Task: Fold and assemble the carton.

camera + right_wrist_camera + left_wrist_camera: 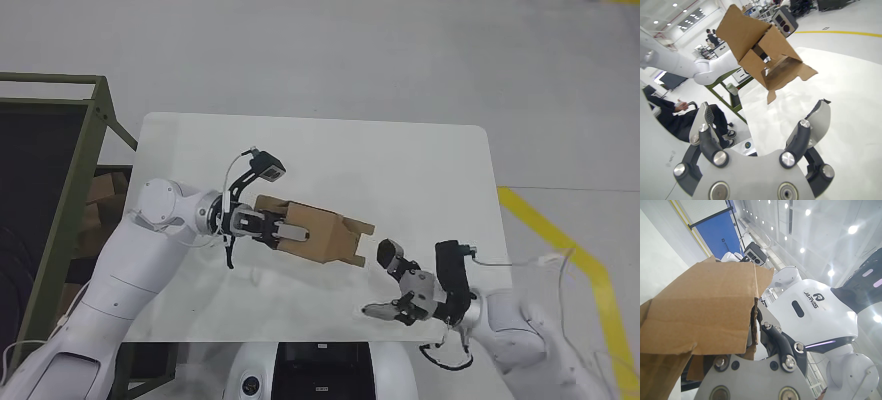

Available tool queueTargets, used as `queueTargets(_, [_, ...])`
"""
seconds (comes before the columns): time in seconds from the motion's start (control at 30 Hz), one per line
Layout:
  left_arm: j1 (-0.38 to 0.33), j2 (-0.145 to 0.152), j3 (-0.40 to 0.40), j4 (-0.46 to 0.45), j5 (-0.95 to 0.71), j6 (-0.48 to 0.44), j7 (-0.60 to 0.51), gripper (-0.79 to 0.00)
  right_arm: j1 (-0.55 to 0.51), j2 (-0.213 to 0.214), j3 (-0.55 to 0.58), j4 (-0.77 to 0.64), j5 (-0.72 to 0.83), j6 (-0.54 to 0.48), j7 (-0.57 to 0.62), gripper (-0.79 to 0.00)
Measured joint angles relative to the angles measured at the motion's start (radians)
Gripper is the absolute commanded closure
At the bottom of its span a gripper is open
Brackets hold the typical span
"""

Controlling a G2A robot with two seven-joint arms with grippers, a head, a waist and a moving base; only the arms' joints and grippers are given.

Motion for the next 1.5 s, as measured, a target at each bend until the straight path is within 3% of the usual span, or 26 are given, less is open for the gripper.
queueTargets(0.23, [-0.004, -0.005, 0.008, -0.005, 0.010, 0.003, -0.003, 0.000, 0.117, -0.002, -0.056, 0.078, 0.235, 0.028, 0.127, -0.785])
queueTargets(0.43, [-0.005, -0.007, 0.010, -0.006, 0.013, 0.011, -0.010, 0.000, 0.162, -0.007, -0.082, 0.117, 0.297, 0.037, 0.143, -0.785])
queueTargets(1.0, [-0.010, -0.016, 0.033, 0.001, 0.077, 0.013, 0.009, 0.000, 0.166, -0.011, -0.099, 0.100, 0.294, -0.013, 0.159, -0.785])
queueTargets(1.5, [-0.011, -0.022, 0.048, -0.010, 0.119, 0.019, 0.021, 0.000, 0.127, -0.015, -0.093, 0.058, 0.236, 0.033, 0.097, -0.785])
